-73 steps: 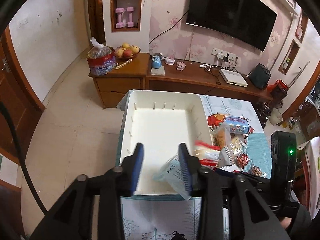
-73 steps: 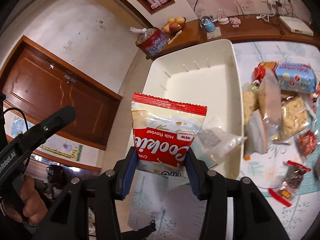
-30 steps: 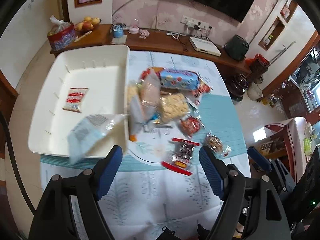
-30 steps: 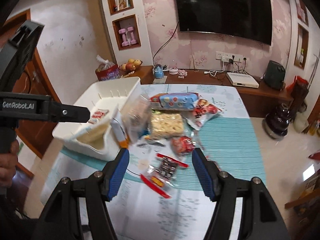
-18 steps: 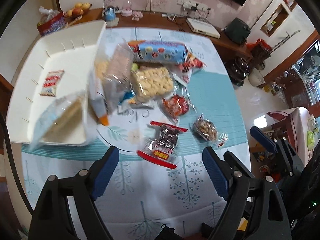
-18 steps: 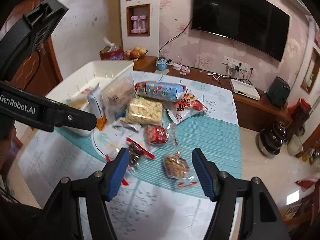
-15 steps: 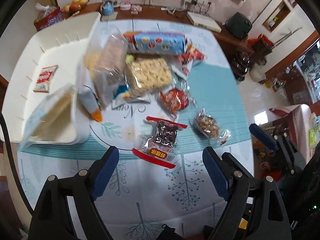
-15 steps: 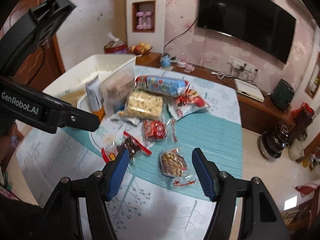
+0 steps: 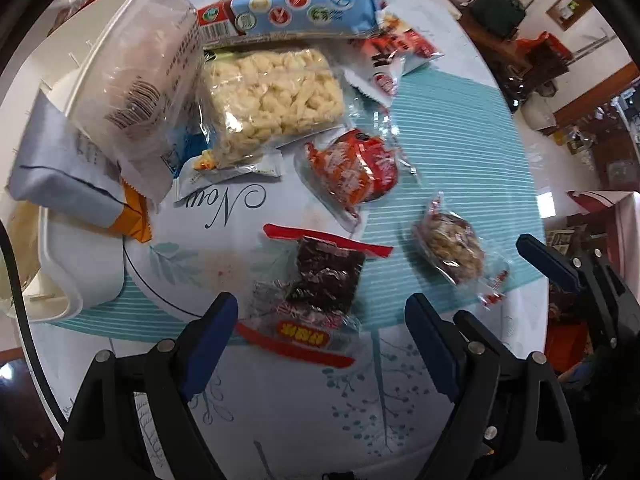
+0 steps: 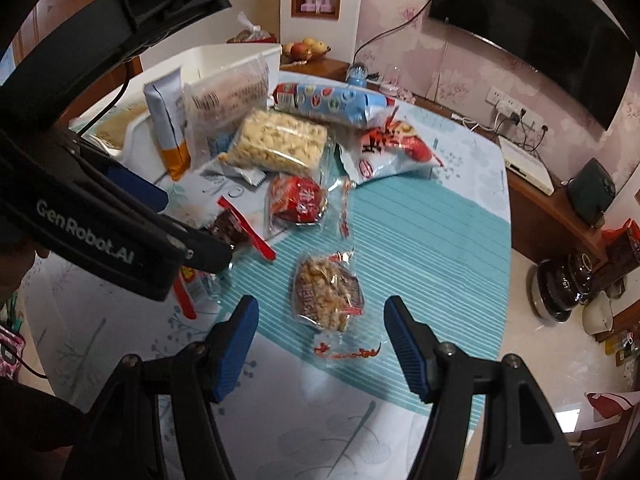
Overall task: Organize snacks
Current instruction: 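Grasp the red-labelled dark snack bar with left tool while right tool grasps the nut bag, then carry both snacks over the white tray and open both tools, then withdraw both tools from the tray toward the remaining snacks, then grasp the tall clear bread bag with left tool while right tool approaches the orange snack, then close right tool on the orange-wrapped bun while left tool lifts the bread bag, then carry the bread bag and orange bun over the white tray, then open both tools to drop the held snacks into the tray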
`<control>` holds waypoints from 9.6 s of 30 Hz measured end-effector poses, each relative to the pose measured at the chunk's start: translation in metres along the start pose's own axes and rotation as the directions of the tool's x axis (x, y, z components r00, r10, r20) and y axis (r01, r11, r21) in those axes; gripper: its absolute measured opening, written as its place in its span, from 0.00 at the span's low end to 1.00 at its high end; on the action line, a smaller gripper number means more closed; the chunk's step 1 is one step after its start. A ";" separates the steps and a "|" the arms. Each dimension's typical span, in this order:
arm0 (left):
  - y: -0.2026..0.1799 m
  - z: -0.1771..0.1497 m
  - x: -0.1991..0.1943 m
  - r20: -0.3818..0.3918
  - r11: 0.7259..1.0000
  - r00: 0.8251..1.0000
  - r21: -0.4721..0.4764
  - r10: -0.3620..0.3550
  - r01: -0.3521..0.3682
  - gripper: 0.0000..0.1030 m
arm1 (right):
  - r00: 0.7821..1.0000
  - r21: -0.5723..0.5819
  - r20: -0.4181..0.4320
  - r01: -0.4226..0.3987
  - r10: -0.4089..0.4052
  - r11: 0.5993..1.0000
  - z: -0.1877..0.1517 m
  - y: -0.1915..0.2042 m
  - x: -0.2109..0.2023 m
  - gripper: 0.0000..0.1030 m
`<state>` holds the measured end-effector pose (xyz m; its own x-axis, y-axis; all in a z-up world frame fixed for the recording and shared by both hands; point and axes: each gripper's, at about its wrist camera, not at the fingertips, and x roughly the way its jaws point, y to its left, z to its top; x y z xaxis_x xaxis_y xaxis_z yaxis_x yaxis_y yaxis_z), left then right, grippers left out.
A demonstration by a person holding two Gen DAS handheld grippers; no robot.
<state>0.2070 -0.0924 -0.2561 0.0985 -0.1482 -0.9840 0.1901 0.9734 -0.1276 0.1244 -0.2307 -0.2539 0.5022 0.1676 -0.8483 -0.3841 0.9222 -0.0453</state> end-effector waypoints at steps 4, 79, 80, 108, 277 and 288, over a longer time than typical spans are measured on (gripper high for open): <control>0.003 0.004 0.010 -0.027 0.999 1.000 -0.034 0.002 -0.003 0.82 | 0.999 0.000 -0.020 -0.025 0.025 1.000 -0.001 -0.004 0.013 0.64; 0.126 -0.013 -0.233 0.370 0.999 0.928 0.012 0.033 -0.040 0.52 | 0.978 0.052 0.198 -0.072 0.061 0.996 0.128 0.135 -0.107 0.41; 0.132 -0.012 -0.235 0.374 0.999 0.926 0.008 0.041 -0.047 0.52 | 0.977 0.053 0.207 -0.071 0.059 0.996 0.133 0.139 -0.107 0.41; 0.287 -0.010 -0.213 0.409 0.971 0.896 -0.220 0.174 -0.088 0.66 | 0.941 0.051 0.299 -0.184 0.161 0.982 0.220 0.229 -0.040 0.51; 0.273 -0.027 -0.226 0.481 0.992 0.873 -0.123 0.084 -0.028 0.35 | 0.933 -0.067 0.356 -0.026 0.048 0.997 0.212 0.226 -0.019 0.54; 0.277 -0.019 -0.218 0.461 0.991 0.883 -0.128 0.094 -0.039 0.49 | 0.954 -0.033 0.300 0.024 -0.013 0.999 0.222 0.231 -0.001 0.57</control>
<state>0.2200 0.2128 -0.0795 0.5547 -0.1193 -0.8234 0.0595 0.9928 -0.1038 0.2075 0.0591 -0.1467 0.7163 0.2528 -0.6504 -0.3974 0.9139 -0.0825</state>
